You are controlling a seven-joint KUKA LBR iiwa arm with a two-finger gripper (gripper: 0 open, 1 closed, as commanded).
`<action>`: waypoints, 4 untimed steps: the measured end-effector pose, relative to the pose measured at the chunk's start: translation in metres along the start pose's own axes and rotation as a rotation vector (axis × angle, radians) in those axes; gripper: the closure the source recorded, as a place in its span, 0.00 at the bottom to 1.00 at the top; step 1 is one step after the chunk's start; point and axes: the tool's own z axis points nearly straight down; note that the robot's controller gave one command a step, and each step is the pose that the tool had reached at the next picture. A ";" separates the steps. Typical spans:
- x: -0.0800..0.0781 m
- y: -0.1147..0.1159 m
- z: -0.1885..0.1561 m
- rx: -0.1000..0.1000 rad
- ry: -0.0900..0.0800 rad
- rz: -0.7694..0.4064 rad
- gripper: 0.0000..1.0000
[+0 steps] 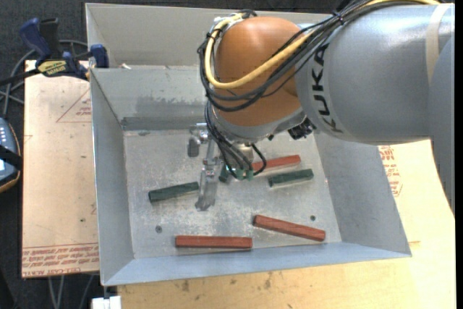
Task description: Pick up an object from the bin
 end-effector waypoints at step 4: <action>0.050 -0.030 0.149 -0.005 -0.017 0.224 0.00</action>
Offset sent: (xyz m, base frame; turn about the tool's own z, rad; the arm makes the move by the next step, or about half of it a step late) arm -0.0477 -0.0200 -0.1495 0.0099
